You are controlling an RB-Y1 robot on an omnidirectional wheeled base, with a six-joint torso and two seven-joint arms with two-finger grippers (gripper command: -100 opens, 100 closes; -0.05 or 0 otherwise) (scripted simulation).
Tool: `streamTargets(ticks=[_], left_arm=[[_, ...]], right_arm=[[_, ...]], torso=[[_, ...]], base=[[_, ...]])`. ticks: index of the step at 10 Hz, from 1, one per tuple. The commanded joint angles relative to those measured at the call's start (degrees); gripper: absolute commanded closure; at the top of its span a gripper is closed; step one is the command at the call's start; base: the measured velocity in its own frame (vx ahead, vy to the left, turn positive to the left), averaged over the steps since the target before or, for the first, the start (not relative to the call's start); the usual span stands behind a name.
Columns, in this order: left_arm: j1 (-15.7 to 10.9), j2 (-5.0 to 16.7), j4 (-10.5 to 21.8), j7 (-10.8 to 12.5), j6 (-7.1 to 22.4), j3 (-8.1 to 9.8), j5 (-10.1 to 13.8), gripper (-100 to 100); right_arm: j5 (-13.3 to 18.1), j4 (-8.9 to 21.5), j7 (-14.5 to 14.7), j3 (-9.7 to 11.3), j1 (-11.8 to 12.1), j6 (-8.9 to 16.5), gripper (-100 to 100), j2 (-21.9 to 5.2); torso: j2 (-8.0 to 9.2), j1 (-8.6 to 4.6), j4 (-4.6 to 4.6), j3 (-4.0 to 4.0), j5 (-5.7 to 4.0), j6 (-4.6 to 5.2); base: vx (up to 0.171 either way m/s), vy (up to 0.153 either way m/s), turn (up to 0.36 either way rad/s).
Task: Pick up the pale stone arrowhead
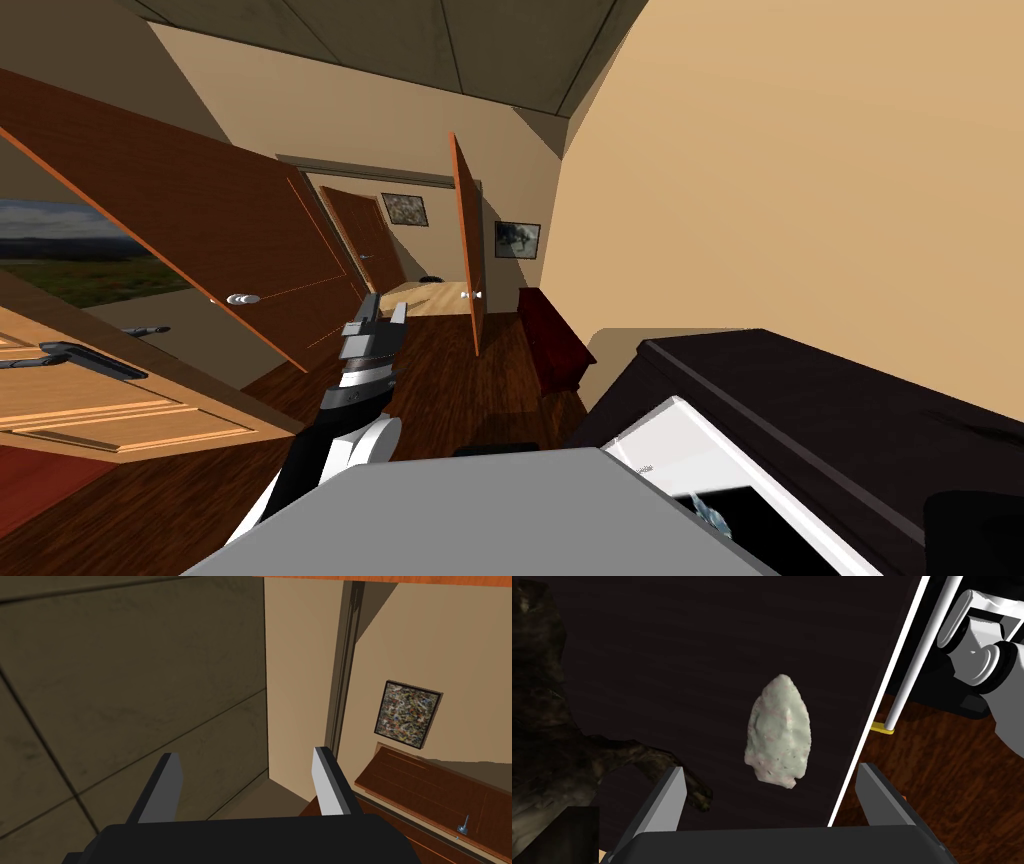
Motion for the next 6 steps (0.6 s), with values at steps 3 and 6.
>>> streamTargets(ticks=[3,6], left_arm=[[0.0,0.0,0.0,0.0,0.0,0.00,0.0,0],[0.0,0.0,0.0,0.0,0.0,0.00,0.0,0]], right_arm=[[-2.4,1.8,0.0,-3.1,0.0,-0.4,-100,-1.6],[-2.2,0.5,0.5,0.1,-0.3,-0.5,-100,-1.3]], torso=[[0.04,0.05,0.01,0.02,0.02,0.00],[-0.24,-0.17,-0.04,-0.12,-0.04,0.01]], base=[[-0.178,0.079,-0.001],[-0.049,0.010,0.001]])
